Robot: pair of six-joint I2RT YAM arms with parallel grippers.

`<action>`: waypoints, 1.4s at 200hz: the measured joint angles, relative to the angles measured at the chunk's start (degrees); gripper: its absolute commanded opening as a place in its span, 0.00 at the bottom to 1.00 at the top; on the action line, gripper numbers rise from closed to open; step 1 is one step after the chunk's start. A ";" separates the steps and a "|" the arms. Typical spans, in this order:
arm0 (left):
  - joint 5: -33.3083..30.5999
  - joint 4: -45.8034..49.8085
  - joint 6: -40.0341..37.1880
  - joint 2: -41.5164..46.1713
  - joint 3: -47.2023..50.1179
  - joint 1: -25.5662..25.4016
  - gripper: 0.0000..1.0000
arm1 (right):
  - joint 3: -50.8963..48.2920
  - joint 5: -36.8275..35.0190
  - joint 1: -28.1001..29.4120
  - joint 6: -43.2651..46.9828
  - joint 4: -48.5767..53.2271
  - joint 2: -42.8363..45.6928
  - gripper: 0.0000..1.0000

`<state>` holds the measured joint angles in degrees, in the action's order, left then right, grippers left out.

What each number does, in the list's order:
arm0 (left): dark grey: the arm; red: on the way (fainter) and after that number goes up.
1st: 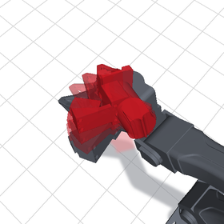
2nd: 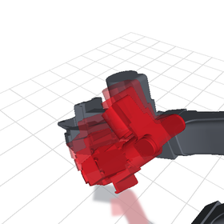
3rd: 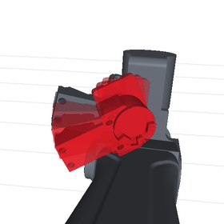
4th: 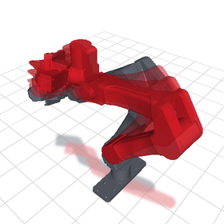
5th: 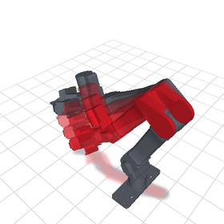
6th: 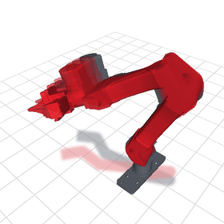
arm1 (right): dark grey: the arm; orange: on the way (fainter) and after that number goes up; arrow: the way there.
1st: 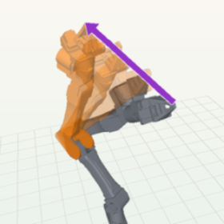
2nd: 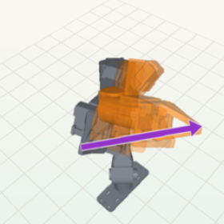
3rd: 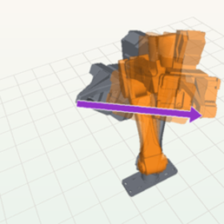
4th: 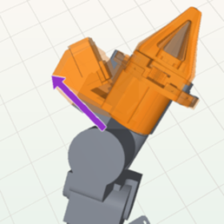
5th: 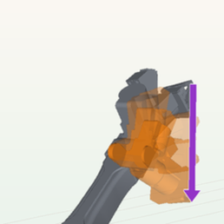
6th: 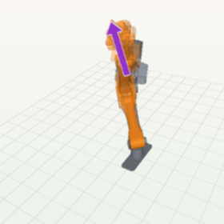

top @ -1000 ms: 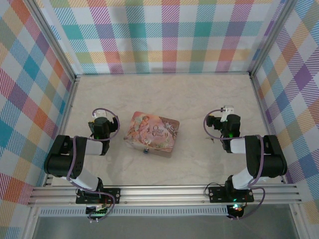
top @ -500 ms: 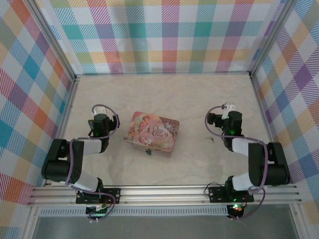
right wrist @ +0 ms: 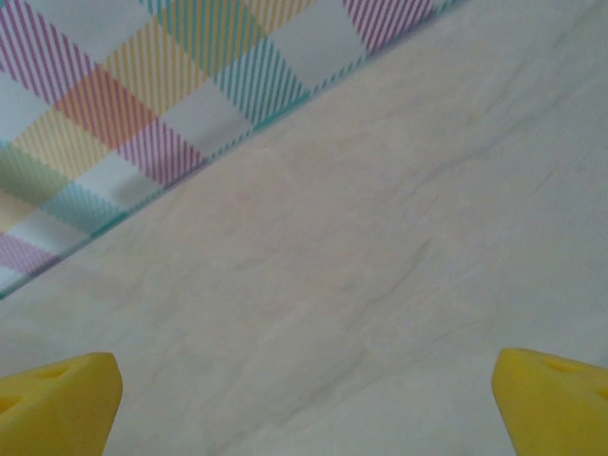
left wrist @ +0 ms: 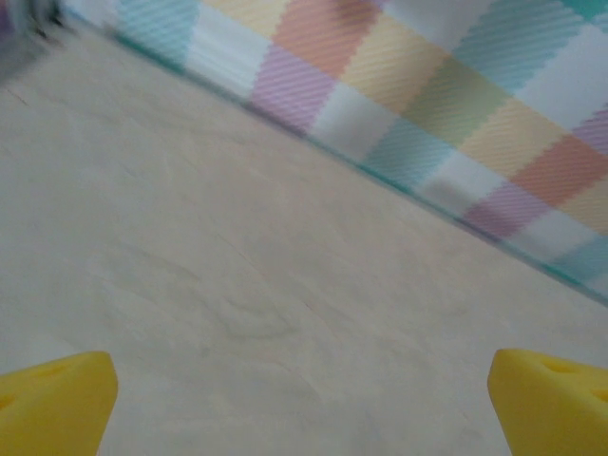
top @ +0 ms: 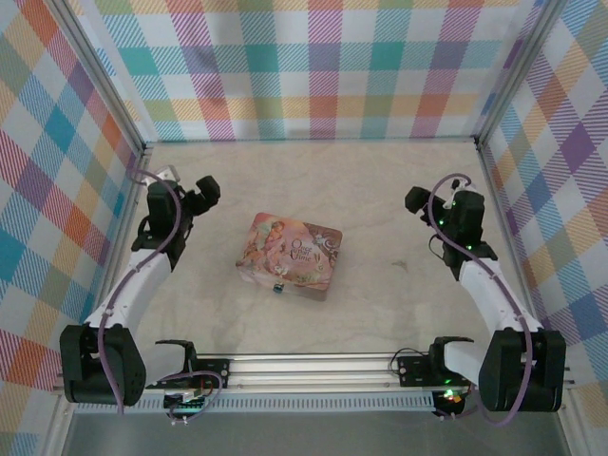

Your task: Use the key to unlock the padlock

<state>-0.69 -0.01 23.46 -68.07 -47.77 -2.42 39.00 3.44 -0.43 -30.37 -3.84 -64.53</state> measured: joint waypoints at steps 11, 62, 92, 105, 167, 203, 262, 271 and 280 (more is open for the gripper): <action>3.91 3.58 1.49 -0.28 -1.36 -0.02 1.00 | 0.55 3.41 -0.04 -2.05 2.69 0.00 0.99; 18.60 13.94 7.10 -0.44 0.83 -0.33 0.96 | 1.53 17.64 2.34 -8.07 15.02 2.25 0.99; 23.76 14.93 9.84 -0.46 5.55 -2.64 0.96 | -1.49 22.47 7.04 -10.45 18.03 5.07 0.99; 24.96 14.88 10.36 -0.50 6.93 -4.48 0.96 | -3.65 23.41 9.70 -11.61 18.51 5.86 0.99; 26.75 11.37 12.24 -2.32 9.11 -10.45 0.94 | -7.93 24.11 20.55 -16.87 16.98 4.13 0.95; 26.12 9.57 13.33 -3.26 9.11 -14.75 0.91 | -7.89 24.06 23.93 -18.78 14.27 0.04 0.88; 24.33 6.47 16.00 -5.01 9.11 -22.36 0.87 | -5.97 23.78 25.75 -20.20 11.61 -5.31 0.73; 23.50 5.95 16.22 -5.49 9.09 -22.91 0.87 | -5.66 23.61 25.73 -20.22 11.63 -5.95 0.73; 22.75 5.27 16.65 -6.19 8.94 -23.43 0.87 | -5.07 23.06 25.59 -20.13 11.82 -6.62 0.72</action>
<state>22.06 5.26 40.12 -74.26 -38.83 -25.85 33.93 26.50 25.17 -50.50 7.99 -71.16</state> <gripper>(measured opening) 0.873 0.726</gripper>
